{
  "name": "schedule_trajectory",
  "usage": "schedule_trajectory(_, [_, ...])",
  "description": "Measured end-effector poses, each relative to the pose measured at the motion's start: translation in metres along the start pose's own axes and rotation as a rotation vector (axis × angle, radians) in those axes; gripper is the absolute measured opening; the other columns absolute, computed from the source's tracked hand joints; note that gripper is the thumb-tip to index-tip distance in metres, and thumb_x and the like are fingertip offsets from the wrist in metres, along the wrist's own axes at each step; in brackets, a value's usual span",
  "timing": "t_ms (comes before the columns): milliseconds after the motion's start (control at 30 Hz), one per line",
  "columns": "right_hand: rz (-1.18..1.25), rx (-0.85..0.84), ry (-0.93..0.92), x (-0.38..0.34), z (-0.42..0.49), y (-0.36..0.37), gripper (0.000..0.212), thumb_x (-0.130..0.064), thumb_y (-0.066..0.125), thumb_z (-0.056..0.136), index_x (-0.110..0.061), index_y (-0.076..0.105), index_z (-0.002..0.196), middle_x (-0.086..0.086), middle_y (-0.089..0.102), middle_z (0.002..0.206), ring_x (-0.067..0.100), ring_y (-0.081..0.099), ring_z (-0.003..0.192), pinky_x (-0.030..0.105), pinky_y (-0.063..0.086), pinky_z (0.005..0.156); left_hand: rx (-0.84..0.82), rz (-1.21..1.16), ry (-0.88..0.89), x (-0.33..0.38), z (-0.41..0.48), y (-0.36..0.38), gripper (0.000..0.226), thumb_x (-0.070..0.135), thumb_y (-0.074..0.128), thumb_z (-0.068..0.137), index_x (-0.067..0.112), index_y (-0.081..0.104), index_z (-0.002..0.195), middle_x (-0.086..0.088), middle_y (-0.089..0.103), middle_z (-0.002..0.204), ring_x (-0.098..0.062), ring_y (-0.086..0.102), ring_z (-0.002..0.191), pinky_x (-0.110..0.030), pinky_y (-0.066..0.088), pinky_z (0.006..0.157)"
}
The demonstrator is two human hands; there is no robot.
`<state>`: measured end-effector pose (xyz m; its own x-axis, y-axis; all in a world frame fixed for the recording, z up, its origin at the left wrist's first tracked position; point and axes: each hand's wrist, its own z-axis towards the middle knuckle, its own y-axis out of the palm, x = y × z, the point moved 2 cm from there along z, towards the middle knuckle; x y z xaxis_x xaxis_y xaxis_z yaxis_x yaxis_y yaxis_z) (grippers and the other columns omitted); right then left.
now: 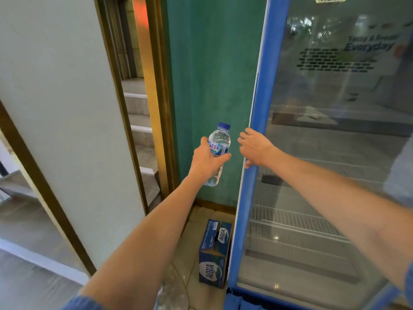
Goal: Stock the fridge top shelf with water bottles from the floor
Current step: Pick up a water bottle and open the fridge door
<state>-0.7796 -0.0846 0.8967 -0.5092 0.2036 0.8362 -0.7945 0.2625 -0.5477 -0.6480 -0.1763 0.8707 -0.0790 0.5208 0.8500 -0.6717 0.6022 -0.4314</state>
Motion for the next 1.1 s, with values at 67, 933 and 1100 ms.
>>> schedule_trajectory(67, [0.022,-0.007,0.016,-0.001,-0.001,-0.003,0.06,-0.065,0.053,0.082,-0.015,0.067,0.113,0.001,0.057,0.119,0.02,0.046,0.116,0.034,0.028,0.105,-0.01,-0.001,-0.011,-0.006,-0.002,-0.001,0.048,0.029,0.073,0.079,0.016,0.04,0.11,-0.001,0.056,0.098,-0.014,0.058,0.084,-0.024,0.044,0.073])
schedule_trajectory(933, [0.756,0.577,1.349,-0.171,-0.173,-0.075,0.096,-0.004,0.067,0.077,-0.029,0.014,0.153,0.01,0.01,0.16,0.031,0.009,0.148,0.064,0.025,0.109,-0.138,-0.109,0.025,0.002,-0.084,-0.001,0.048,0.027,0.073,0.081,0.007,0.044,0.113,-0.002,0.055,0.099,-0.016,0.057,0.084,-0.025,0.043,0.074])
schedule_trajectory(1100, [0.844,0.679,1.445,-0.189,-0.204,-0.08,0.1,0.003,0.07,0.068,-0.032,0.023,0.149,0.018,0.017,0.157,0.035,0.019,0.145,0.048,0.027,0.113,-0.221,-0.094,0.027,-0.001,-0.127,0.018,0.043,0.025,0.074,0.079,0.012,0.042,0.104,-0.005,0.058,0.097,-0.022,0.062,0.086,-0.034,0.053,0.076])
